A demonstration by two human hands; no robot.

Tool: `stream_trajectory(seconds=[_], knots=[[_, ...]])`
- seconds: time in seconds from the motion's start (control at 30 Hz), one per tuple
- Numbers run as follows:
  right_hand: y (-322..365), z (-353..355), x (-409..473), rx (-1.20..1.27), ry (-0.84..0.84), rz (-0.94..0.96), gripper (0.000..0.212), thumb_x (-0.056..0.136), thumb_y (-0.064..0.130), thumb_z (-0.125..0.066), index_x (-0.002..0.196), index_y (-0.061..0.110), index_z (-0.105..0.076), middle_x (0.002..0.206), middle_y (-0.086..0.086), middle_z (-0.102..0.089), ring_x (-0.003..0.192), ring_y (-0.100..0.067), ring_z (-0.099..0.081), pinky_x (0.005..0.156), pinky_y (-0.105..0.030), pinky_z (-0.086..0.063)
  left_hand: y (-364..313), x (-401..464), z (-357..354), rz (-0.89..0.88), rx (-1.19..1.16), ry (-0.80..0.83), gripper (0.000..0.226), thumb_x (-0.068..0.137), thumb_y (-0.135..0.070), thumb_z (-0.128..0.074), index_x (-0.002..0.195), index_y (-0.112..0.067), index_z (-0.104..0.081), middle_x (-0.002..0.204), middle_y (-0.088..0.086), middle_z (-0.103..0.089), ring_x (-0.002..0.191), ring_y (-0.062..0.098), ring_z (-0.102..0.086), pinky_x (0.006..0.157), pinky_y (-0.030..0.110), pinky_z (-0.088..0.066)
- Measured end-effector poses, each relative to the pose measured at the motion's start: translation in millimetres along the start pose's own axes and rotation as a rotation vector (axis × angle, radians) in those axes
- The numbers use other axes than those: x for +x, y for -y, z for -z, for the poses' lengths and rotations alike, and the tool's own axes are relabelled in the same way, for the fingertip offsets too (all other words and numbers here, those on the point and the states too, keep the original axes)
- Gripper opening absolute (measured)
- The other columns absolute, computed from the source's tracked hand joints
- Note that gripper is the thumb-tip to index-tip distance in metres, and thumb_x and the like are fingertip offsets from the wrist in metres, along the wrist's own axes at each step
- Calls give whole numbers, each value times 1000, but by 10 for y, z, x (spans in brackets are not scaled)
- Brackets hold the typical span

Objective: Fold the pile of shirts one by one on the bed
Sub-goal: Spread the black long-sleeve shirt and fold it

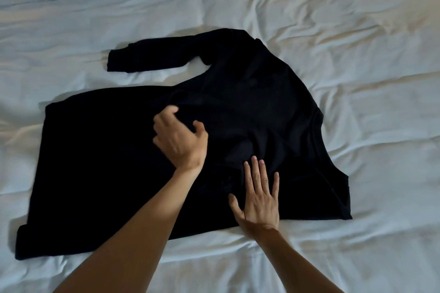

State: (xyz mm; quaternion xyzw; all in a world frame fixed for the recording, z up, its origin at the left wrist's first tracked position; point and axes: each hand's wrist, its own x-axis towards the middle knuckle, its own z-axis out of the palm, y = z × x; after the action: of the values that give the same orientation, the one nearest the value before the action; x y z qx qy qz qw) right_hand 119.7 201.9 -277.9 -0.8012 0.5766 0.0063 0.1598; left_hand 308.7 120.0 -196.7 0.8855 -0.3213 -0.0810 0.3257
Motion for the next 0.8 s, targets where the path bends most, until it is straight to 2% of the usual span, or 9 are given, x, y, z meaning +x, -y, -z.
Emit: stream_trajectory(seconds=[0.13,0.2,0.27,0.37,0.43,0.5,0.63,0.7,0.8], knots=[[-3,-35,15,7,-23,-2,86,89,60,-38,158,15,-14,166,-3,-1,153,-22,-2,120,-55,-8,11,368,-193,-595,425,241,63,78,-18,-71,135,-19,-46,141,7,-45,129,27,-43,105,48,-35],[-8,-51,16,16,-34,-1,86,88,60,-40,158,15,-16,166,-3,-2,153,-22,-4,120,-55,-9,9,593,-271,-665,650,364,83,78,-21,-74,149,-20,-31,155,9,-30,143,29,-28,114,53,-25],[-15,-68,18,15,-40,0,87,87,60,-41,158,15,-16,166,-3,-3,153,-22,-5,120,-55,-9,-34,787,-333,-639,794,486,89,79,-25,-75,152,-20,-24,155,8,-30,145,30,-26,117,58,-18],[-24,-88,27,11,-44,1,87,87,60,-41,158,16,-15,166,-3,-2,153,-22,-4,120,-54,-8,-150,987,-338,-642,876,585,60,82,-24,-70,138,-18,-47,125,5,-56,120,26,-51,110,54,-29],[-22,-86,31,21,-47,-1,88,86,60,-42,158,16,-16,166,-3,-3,153,-21,-4,120,-54,-7,-260,1060,-247,-731,831,545,37,87,-17,-64,124,-18,-62,107,3,-64,102,25,-61,98,42,-39],[-18,-78,26,35,-40,1,89,85,59,-44,158,17,-16,166,-3,-4,153,-21,-4,120,-54,-8,-364,1079,-63,-821,614,439,26,91,-12,-60,116,-15,-68,108,6,-64,90,28,-64,78,38,-46],[-14,-56,31,59,-36,4,90,84,59,-47,158,17,-16,166,-3,-4,153,-21,-3,120,-55,-8,-256,816,418,-1162,223,90,32,82,8,-58,103,-11,-73,88,9,-55,64,21,-56,45,27,-40],[-12,-53,38,56,-34,2,90,85,59,-46,158,17,-15,166,-4,-4,153,-21,-2,121,-54,-6,47,561,614,-1279,123,39,35,91,9,-45,92,-8,-75,78,9,-50,62,24,-53,43,32,-43],[-11,-71,25,15,-23,-14,85,85,59,-44,155,13,-28,163,-10,-22,152,-26,-11,121,-54,-4,764,248,694,-1336,207,153,36,98,3,-40,92,-5,-74,75,12,-54,61,31,-55,53,40,-47]])
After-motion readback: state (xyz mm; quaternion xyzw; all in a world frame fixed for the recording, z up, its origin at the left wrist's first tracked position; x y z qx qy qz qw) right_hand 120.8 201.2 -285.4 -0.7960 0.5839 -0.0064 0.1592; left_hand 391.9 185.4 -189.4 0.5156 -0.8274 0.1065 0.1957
